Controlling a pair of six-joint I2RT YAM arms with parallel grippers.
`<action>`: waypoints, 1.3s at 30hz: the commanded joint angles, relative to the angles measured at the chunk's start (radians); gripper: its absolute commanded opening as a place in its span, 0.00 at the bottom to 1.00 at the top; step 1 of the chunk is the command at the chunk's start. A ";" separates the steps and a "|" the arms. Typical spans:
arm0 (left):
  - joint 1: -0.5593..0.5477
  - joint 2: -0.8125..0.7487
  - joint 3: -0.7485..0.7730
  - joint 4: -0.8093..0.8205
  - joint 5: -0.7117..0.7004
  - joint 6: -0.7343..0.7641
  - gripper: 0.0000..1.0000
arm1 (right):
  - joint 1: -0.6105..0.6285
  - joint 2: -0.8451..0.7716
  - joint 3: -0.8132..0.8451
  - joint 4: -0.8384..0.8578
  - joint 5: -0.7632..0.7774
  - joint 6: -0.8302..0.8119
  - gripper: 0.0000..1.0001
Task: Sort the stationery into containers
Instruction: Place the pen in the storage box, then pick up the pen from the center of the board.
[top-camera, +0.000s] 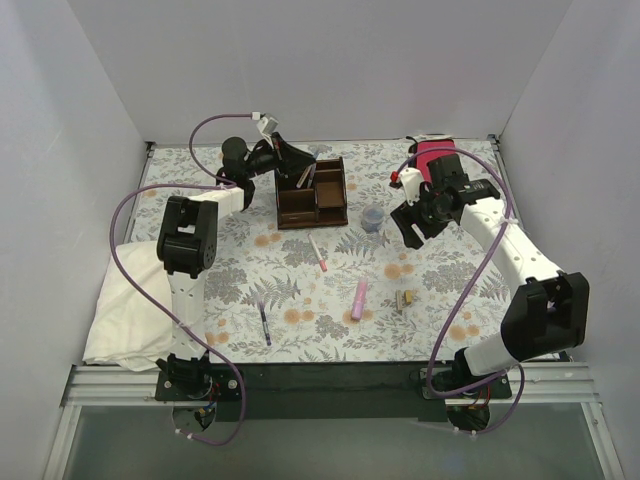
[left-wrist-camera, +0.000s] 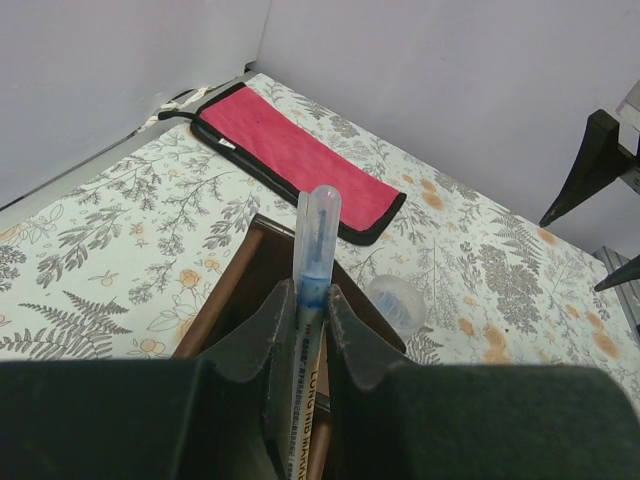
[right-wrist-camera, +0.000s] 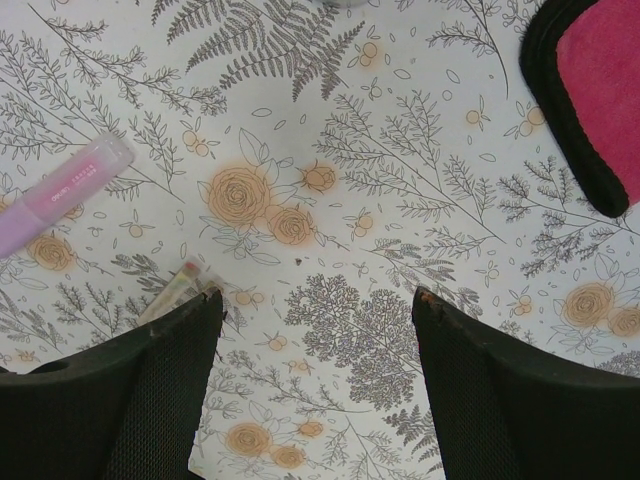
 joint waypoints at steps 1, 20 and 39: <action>0.004 -0.013 0.034 0.020 -0.012 0.028 0.00 | -0.001 0.025 0.045 -0.013 -0.012 0.005 0.81; 0.003 -0.024 -0.058 0.115 -0.003 0.030 0.46 | -0.001 0.075 0.100 -0.031 -0.012 0.006 0.82; -0.023 -0.405 0.348 -2.077 -0.022 2.239 0.67 | 0.001 0.074 0.070 0.010 -0.056 -0.034 0.83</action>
